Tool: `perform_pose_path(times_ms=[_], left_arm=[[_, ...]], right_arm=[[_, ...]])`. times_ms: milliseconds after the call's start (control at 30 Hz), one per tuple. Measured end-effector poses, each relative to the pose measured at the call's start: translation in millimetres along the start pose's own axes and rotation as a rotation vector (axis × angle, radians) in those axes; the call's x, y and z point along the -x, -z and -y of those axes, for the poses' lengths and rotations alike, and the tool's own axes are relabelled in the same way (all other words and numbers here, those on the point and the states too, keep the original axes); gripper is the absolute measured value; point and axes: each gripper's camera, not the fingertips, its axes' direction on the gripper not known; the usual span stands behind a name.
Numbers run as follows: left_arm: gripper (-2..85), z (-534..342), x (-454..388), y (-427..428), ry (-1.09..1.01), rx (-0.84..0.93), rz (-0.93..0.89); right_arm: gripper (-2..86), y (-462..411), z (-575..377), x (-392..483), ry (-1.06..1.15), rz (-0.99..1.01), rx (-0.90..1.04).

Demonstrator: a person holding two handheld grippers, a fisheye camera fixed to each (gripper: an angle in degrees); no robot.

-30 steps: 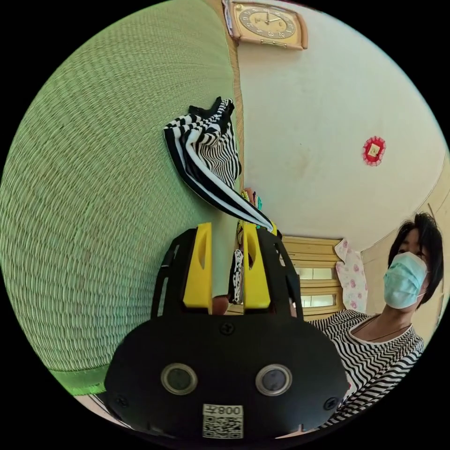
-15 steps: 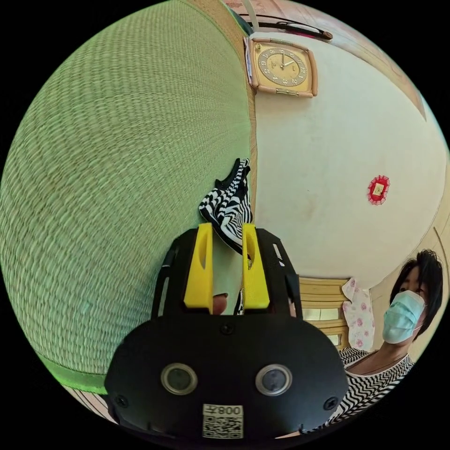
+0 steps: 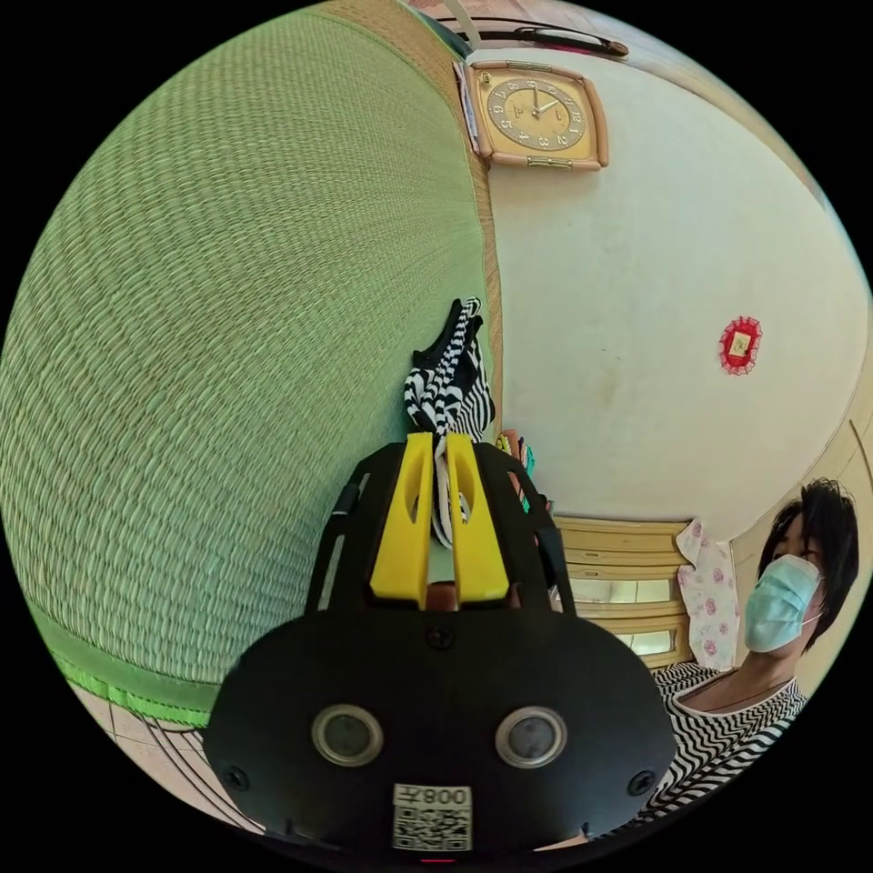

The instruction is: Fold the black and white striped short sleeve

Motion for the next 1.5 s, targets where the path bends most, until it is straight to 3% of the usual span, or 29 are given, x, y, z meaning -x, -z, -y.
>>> perform_pose_path(times_ms=[333,600,700,1200,1500], left_arm=[[2.9,-28,23,-25,0.007,0.008,0.021],[2.9,-57,32,-51,-0.021,0.036,0.032],[2.9,-74,31,-58,-0.043,0.051,0.030],[2.8,-229,19,-84,-0.216,0.193,-0.115],[2.7,-272,-13,-216,-0.385,0.368,-0.185]], right_arm=[[5.9,-28,-46,22,0.039,-0.137,0.039],[2.5,-43,-72,45,0.020,-0.184,0.061],[2.0,-32,-93,54,0.010,-0.097,0.053],[1.4,89,-309,146,0.194,0.149,-0.028],[1.4,208,-400,180,0.299,0.168,-0.239]])
